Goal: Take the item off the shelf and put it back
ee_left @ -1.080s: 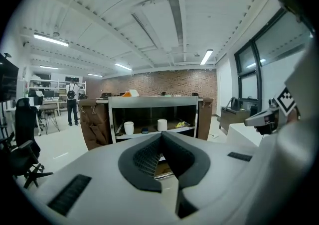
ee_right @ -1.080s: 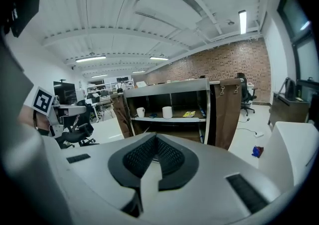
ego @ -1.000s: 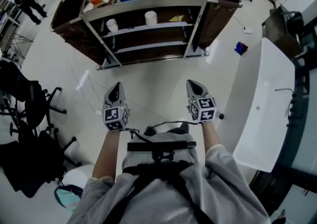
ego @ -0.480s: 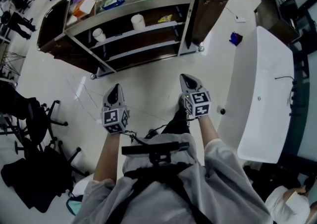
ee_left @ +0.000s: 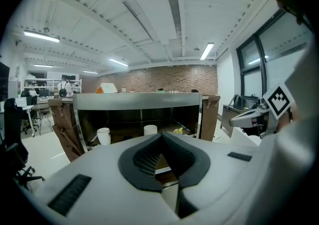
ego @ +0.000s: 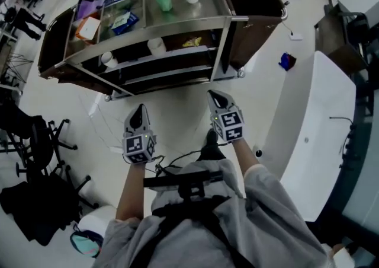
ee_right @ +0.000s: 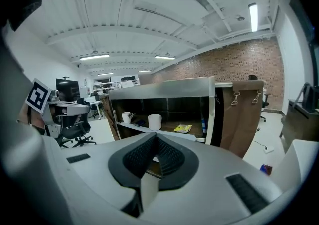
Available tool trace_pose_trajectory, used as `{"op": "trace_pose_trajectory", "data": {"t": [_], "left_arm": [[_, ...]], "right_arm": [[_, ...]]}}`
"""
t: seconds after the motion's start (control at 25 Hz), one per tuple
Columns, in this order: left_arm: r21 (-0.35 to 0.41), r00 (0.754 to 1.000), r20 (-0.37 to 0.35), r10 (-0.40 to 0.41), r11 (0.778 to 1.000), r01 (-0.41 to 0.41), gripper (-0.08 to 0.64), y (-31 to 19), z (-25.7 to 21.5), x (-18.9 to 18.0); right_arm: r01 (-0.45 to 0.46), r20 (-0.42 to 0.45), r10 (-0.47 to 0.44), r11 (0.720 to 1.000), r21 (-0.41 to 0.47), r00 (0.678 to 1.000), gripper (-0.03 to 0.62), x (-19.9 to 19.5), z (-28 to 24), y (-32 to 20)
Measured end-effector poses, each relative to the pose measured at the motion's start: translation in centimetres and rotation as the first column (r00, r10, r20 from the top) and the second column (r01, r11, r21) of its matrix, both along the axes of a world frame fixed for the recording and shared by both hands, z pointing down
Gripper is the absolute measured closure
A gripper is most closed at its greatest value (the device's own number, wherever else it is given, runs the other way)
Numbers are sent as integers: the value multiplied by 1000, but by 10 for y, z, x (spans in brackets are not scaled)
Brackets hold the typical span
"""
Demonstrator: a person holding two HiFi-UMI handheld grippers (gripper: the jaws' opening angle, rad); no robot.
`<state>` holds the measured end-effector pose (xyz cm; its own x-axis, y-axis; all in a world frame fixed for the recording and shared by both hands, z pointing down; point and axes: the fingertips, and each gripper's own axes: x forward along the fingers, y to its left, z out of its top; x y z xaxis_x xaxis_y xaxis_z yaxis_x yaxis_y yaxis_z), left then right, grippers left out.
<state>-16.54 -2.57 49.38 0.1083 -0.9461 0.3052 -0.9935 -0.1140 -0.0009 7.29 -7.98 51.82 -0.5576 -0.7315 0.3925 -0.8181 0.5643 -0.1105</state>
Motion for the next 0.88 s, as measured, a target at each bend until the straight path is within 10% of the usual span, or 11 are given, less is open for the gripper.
{"op": "trace_pose_trajectory", "data": {"t": [0.36, 0.88], "left_arm": [[-39, 1000, 10, -10, 999, 10, 554, -65, 9, 25], [-107, 989, -7, 145, 984, -145, 554, -110, 38, 26]], "right_arm": [[68, -3, -68, 997, -37, 998, 574, -2, 23, -79], [-56, -114, 56, 998, 0, 992, 316, -23, 81, -183]]}}
